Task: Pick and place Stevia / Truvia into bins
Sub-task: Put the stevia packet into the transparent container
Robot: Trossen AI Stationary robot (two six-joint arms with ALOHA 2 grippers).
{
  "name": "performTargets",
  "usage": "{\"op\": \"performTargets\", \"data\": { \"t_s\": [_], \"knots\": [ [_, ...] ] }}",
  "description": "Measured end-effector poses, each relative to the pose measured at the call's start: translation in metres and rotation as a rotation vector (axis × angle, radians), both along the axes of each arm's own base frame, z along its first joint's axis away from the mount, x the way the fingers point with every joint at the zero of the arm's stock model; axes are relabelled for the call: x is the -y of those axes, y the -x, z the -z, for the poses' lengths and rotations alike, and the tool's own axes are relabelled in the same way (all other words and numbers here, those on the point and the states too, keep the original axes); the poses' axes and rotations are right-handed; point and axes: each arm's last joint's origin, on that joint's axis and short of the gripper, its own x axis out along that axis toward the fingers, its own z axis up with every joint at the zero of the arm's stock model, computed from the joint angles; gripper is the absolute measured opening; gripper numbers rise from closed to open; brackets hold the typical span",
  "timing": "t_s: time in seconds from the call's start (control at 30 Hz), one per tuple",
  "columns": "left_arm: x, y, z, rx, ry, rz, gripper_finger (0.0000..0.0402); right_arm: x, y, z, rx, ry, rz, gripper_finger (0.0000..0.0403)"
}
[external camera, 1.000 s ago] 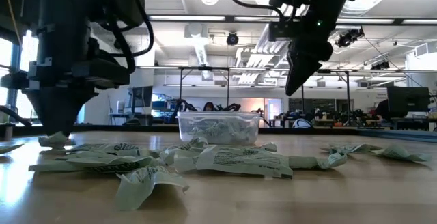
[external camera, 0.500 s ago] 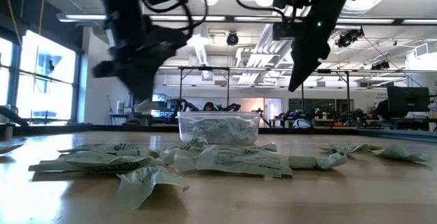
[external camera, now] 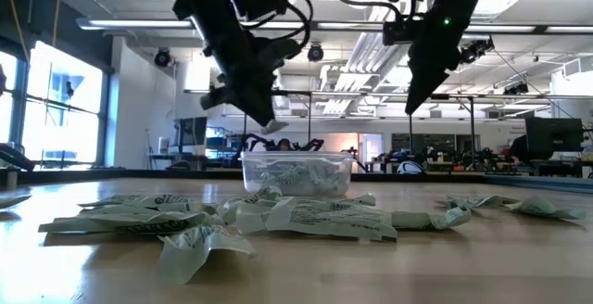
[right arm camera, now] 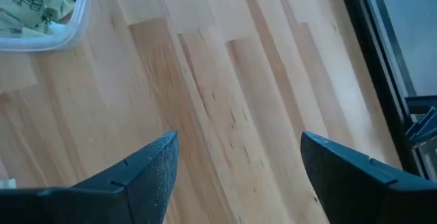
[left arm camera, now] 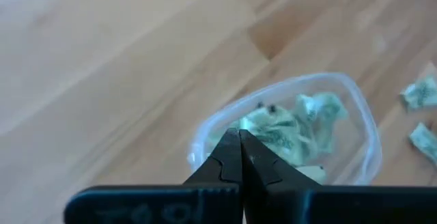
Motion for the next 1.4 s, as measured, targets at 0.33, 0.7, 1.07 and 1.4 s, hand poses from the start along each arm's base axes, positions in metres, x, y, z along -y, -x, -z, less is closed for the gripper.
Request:
{"op": "performTargets", "data": {
  "t_s": [0.33,0.7,1.07,1.4],
  "knots": [
    [0.011,-0.013,0.011,0.028,0.030,0.019,0.0219,0.003,0.000,-0.001,-0.004,0.018,-0.026,0.0296],
    [0.102,0.060,-0.012,-0.377,0.211,-0.136,0.0231,0.000,-0.003,-0.001,0.032,-0.028,-0.054,0.0296],
    [0.203,0.099,-0.003,-0.412,0.337,-0.331,0.0213,0.000,-0.008,-0.003,0.081,-0.044,-0.082,0.0296],
    [0.226,0.087,0.035,-0.423,0.317,-0.433,0.0262,-0.013,-0.009,-0.002,0.058,-0.040,-0.140,0.0296]
  ]
}}
